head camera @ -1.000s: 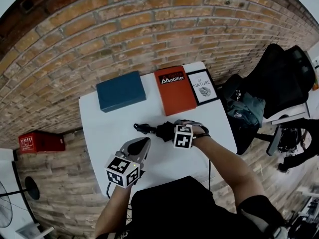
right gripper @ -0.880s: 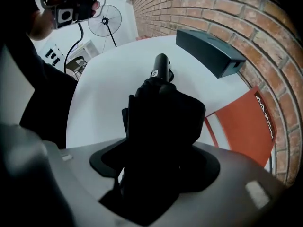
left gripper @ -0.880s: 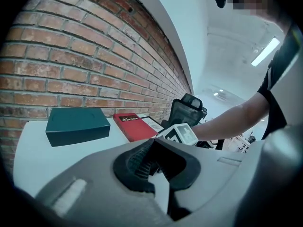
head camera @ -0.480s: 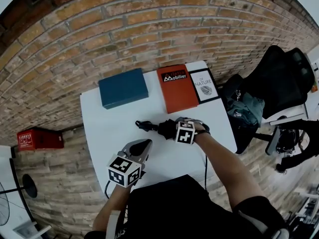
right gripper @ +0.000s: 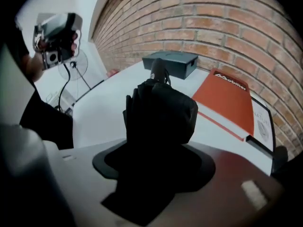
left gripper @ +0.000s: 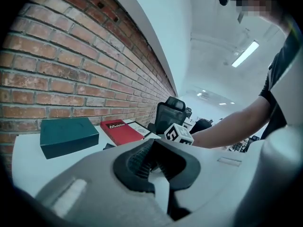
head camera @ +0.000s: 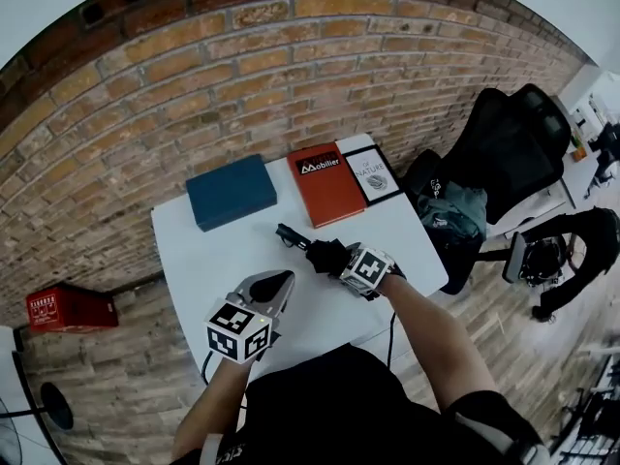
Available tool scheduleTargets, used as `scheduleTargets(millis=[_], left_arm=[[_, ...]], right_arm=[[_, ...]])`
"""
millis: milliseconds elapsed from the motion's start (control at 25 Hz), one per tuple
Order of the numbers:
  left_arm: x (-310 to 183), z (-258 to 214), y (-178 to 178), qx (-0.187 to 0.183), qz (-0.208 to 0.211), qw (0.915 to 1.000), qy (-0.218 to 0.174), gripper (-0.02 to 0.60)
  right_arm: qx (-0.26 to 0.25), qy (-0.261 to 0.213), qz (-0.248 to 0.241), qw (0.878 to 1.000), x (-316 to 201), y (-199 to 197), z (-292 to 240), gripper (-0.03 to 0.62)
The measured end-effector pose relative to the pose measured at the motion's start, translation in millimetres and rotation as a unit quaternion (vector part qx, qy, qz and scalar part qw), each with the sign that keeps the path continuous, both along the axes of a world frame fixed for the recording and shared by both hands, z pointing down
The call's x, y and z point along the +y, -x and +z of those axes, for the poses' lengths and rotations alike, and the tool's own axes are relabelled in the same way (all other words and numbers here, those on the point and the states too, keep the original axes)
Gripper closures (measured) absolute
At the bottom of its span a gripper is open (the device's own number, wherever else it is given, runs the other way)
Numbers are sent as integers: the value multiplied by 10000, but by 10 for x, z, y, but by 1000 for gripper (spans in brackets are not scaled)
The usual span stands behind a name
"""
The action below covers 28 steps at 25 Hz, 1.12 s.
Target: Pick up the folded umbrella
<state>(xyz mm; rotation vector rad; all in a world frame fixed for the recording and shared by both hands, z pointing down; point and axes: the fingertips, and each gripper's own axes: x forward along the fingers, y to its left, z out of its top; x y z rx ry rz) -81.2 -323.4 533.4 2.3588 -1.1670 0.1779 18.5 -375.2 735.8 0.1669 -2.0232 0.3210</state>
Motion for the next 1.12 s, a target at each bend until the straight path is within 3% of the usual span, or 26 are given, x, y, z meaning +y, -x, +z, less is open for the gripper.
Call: scheduleTargets(millis=[120,360,680,920,1120], left_arm=[[33,-25,32,-14,132,9999,-78,575],[-153,-102,22,-15,210,9996,-182,575],[-469,-561,-375,-79,363,9972,-653,575],[-589,-949,-583,-133,344,9945,-979,575],[-628,-1233,-647,-163,288,9918,-1233,575]], right_arm=[[-793,38,761,9939,61,8,-342,339],[-2069,-124,1926,9591,53,-317,-1092,339],[-3393,-654,2575,9024,9,-893,-2095,338],[-4025,-1324,2742,8633,-19,-1407,-2847,338],[-4551,-2024,2850,8190,38,-1803,-3569,338]])
